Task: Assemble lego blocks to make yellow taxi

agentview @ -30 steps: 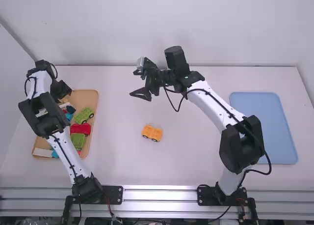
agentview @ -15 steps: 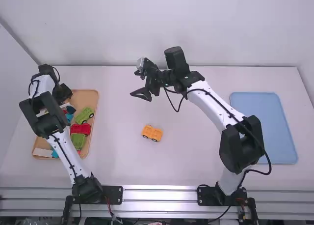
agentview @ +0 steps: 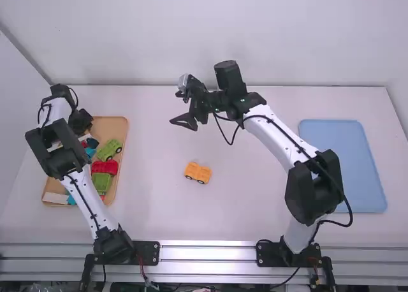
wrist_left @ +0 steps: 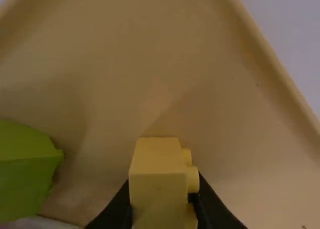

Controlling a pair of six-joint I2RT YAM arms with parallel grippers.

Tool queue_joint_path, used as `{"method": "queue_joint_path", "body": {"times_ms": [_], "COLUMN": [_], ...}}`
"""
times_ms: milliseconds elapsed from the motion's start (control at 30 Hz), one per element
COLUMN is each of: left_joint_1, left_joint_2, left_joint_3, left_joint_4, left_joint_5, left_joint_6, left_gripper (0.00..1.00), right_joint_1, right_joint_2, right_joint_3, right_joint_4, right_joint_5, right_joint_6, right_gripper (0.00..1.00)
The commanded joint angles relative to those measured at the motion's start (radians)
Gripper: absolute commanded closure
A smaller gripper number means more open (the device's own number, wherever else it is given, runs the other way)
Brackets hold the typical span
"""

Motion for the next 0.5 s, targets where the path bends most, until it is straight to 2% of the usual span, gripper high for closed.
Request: {"method": "queue_joint_path", "body": {"times_ms": [0, 333, 467], "left_joint_1": [0.0, -0.008, -0.061], "left_joint_2": [-0.012, -0.234, -0.397], "left_joint_3": [0.049, 0.055, -0.075], "left_joint_4": [-0.029, -0.134, -0.061], "left_joint_5": [0.016, 0.021, 0.011], "left_joint_6": [0.004, 0.057, 0.082], "left_gripper": [0.93, 0.98, 0.98], "right_joint_1": [-0.021, -0.084, -0.097], "right_joint_2": [0.006, 0.006, 0.009], "right_joint_3": [0.033, 0.033, 0.033], "right_joint_4": [0.004, 0.05, 0.07], "right_joint_5": [-0.007, 0.017, 0.07], "right_joint_6": [0.022, 0.137, 0.194], "right_gripper": [0.01, 0.02, 0.02]}}
